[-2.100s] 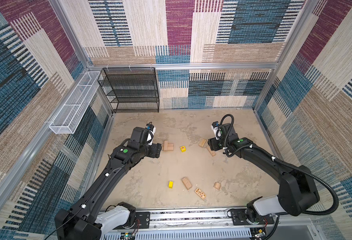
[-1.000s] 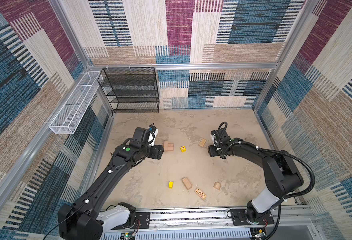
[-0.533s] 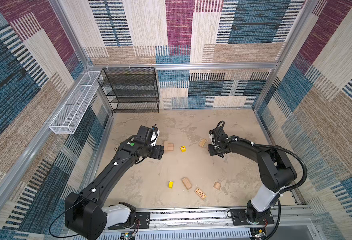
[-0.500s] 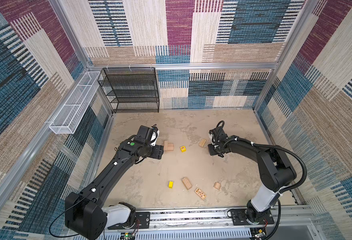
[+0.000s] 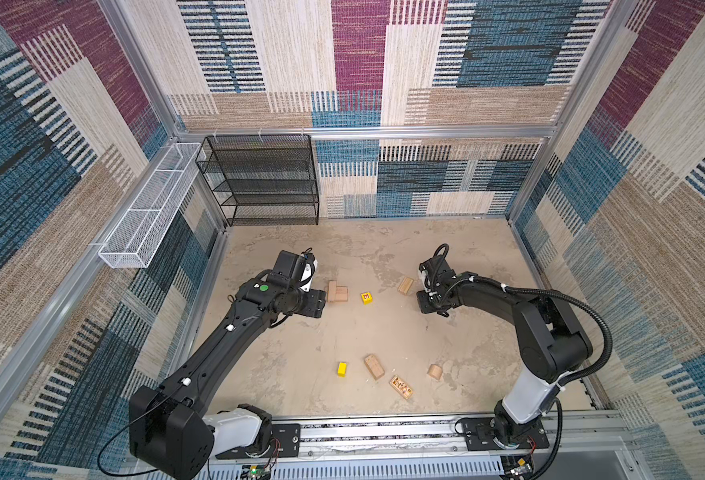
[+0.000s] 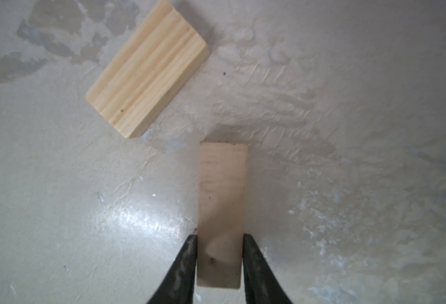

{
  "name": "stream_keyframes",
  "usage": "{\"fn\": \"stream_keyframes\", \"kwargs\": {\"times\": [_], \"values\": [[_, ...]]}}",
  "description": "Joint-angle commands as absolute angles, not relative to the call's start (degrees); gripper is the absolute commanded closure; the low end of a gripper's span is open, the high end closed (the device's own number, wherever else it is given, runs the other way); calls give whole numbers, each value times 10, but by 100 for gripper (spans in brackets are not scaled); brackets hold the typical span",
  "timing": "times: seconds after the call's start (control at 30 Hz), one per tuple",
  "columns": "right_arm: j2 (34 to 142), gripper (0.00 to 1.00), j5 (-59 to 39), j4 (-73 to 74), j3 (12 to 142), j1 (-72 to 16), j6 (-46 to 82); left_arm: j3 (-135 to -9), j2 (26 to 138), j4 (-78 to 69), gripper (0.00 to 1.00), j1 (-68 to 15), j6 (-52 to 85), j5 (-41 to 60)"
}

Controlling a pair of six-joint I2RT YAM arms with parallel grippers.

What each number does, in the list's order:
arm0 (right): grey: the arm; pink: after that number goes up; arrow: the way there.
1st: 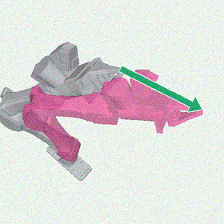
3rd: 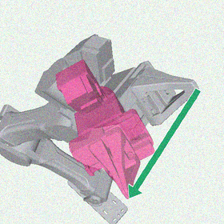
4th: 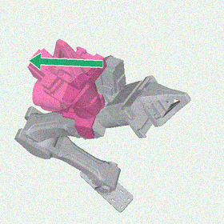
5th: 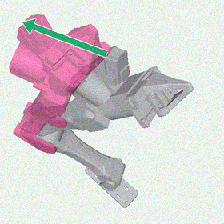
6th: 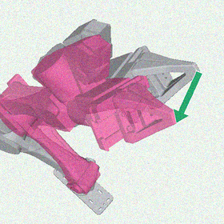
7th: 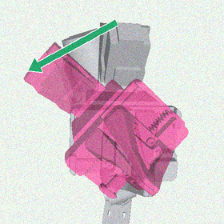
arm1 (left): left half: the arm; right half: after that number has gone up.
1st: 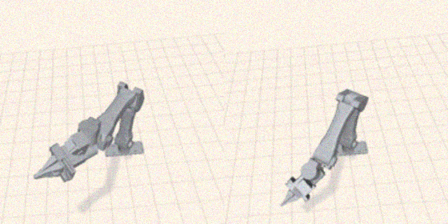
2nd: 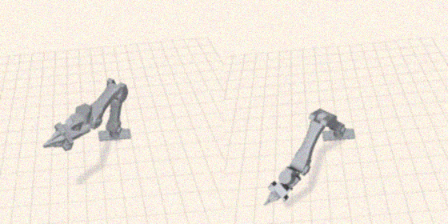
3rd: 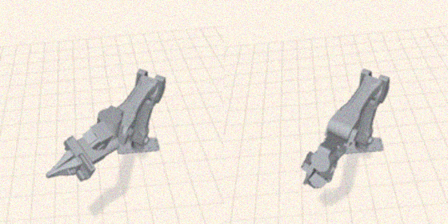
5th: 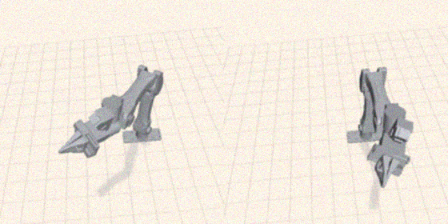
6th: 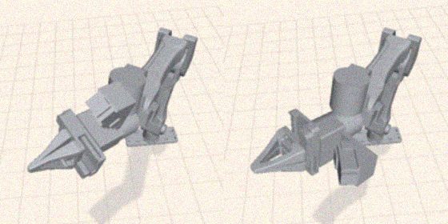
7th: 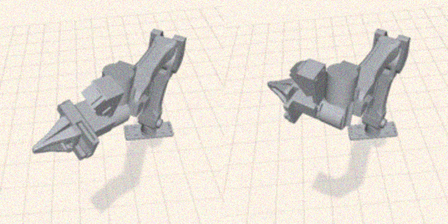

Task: Build the wood block tower
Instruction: 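Lift the narrow plain block and carry it over the stacked blocks with the right gripper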

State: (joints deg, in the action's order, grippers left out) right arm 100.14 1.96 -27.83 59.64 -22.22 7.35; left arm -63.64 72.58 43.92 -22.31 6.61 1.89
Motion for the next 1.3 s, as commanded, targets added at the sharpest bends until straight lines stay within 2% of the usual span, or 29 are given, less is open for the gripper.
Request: {"fn": "stream_keyframes", "kwargs": {"times": [0.0,0.13,0.17,0.3,0.47,0.73,0.8,0.83,1.0,1.27], "values": [[1003,67,14,-269,597,-223,79,-636,723,439,24,-223,57,21],[1024,67,28,-287,621,-225,71,-637,723,439,24,-222,57,16],[1026,72,33,-291,624,-225,71,-637,723,439,24,-223,57,17],[1018,79,34,-286,615,-228,87,-635,723,439,24,-222,57,24],[1017,80,16,-279,616,-231,91,-634,721,439,24,-222,57,12],[1010,94,34,-278,613,-239,113,-632,722,439,25,-222,56,15],[1011,95,31,-275,615,-239,116,-633,721,440,25,-222,56,9],[1012,99,32,-277,620,-240,116,-634,721,440,25,-222,57,6],[1012,100,49,-307,661,-255,130,-637,722,440,25,-222,57,3],[992,100,23,-280,717,-344,223,-634,710,443,24,-221,57,-30]]}}
